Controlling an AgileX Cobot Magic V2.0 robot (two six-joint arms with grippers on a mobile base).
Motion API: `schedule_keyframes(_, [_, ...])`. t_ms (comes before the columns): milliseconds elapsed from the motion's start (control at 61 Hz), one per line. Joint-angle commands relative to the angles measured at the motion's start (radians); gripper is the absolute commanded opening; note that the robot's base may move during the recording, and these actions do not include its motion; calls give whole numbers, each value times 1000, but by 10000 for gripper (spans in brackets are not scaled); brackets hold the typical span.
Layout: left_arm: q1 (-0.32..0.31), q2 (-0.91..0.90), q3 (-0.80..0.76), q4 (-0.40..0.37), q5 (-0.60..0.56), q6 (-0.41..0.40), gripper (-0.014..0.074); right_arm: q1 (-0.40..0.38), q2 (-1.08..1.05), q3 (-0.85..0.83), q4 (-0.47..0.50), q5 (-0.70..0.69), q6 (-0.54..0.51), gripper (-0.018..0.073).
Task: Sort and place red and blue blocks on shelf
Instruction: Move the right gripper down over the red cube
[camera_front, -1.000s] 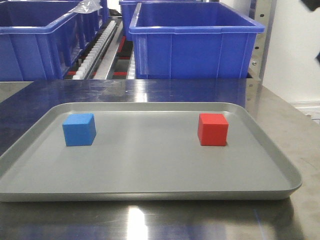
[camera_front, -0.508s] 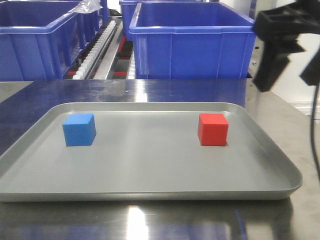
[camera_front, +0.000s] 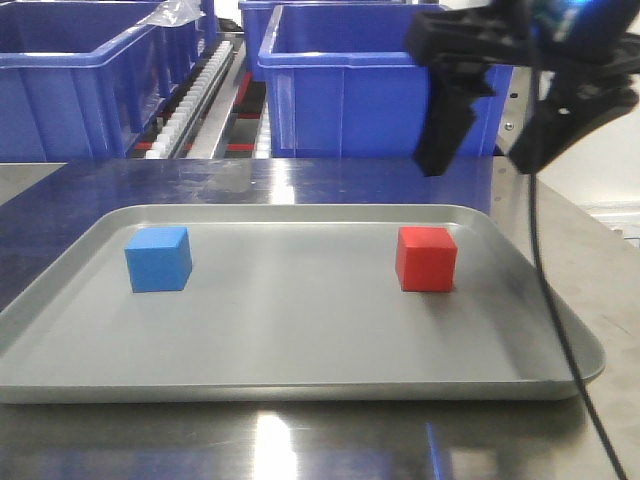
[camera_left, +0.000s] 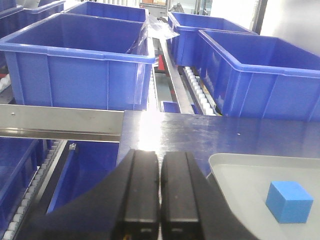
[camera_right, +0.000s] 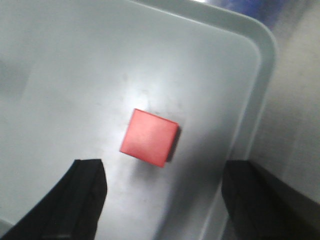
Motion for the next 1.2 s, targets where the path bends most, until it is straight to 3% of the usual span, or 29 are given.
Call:
schedule_keyframes(0, [2,-18,42,-5,-89,-3,132,11,-12,-49,10,-45,-1,593])
schedule_keyframes(1180, [2,-18,42,-5,-89,-3,132,17,171,-66,16,-106,2,593])
